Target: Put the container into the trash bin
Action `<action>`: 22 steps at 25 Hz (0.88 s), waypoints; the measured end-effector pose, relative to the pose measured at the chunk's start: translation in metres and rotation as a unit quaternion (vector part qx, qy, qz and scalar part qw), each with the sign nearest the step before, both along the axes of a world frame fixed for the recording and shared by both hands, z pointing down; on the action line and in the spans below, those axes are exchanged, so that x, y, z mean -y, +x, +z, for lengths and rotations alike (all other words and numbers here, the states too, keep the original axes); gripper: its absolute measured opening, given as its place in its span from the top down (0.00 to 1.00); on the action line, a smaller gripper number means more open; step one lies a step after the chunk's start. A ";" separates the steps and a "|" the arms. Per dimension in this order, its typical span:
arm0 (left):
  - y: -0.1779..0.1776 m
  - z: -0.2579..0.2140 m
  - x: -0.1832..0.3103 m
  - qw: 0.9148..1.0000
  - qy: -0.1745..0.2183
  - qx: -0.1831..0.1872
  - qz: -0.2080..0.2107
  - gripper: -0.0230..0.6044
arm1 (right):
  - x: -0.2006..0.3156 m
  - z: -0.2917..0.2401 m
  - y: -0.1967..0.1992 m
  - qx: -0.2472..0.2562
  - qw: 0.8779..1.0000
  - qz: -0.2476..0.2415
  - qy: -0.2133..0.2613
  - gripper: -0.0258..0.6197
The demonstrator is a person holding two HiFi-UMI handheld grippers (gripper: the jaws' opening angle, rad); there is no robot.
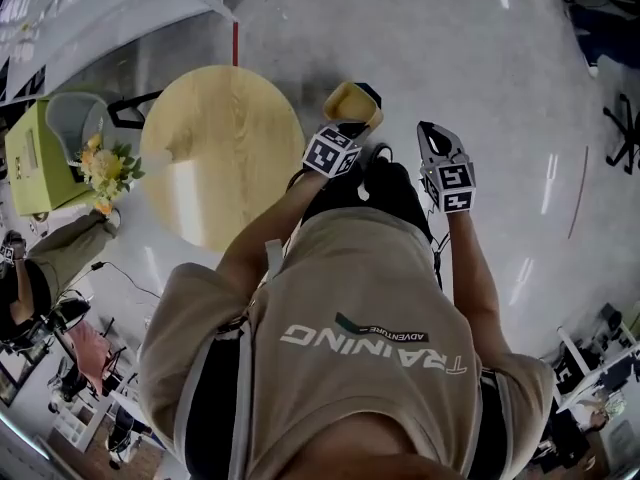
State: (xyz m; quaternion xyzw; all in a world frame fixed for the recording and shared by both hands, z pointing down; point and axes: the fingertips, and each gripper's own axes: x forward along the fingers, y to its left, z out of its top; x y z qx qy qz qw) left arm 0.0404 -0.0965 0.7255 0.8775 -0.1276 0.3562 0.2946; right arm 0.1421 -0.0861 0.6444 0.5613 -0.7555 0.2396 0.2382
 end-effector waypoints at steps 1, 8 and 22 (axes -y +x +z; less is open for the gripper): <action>0.004 0.009 -0.001 1.000 -0.007 0.006 0.003 0.92 | -0.002 0.010 0.001 -0.004 1.000 -0.010 -0.012 0.95; 0.041 0.050 -0.004 0.999 -0.028 0.012 0.021 0.92 | -0.011 0.075 0.026 0.012 0.996 -0.040 -0.075 0.95; 0.062 0.232 0.011 0.993 -0.099 0.051 0.030 0.92 | 0.011 0.246 0.002 0.013 0.960 -0.231 -0.155 0.95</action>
